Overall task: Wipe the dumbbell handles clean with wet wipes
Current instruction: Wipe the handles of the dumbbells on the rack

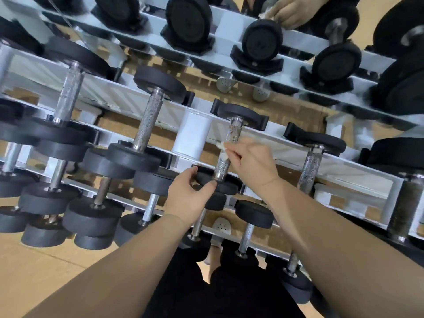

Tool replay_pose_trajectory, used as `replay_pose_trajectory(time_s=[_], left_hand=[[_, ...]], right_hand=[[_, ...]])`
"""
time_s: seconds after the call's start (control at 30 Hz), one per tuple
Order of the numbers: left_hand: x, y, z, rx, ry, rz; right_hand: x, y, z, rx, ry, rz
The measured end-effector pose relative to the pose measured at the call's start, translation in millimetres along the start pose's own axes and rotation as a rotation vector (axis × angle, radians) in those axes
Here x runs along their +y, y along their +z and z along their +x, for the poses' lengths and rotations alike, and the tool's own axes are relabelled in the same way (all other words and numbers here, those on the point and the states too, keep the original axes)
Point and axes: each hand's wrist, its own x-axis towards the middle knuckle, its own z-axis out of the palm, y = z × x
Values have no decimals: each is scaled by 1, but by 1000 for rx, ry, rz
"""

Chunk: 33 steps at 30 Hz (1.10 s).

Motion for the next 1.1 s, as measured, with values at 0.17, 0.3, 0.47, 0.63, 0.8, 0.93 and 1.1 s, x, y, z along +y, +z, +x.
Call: replay_pose_trajectory(time_s=[0.17, 0.3, 0.47, 0.63, 0.8, 0.93, 1.1], left_hand=[[2, 7, -2, -28, -29, -111], [8, 24, -11, 21, 89, 26], [11, 41, -20, 96, 131, 79], [10, 42, -22, 95, 120, 103], [11, 39, -20, 80, 121, 102], [9, 38, -18, 89, 141, 83], [8, 35, -18, 64, 142, 86]], right_hand=[[-8, -10, -3, -237, -160, -176], [1, -27, 22, 13, 197, -96], [-6, -30, -2, -96, 24, -136], [-3, -34, 9, -241, -114, -215], [-2, -30, 24, 4, 144, -218], [-18, -21, -13, -344, -134, -178], [-1, -27, 26, -224, -23, -274]])
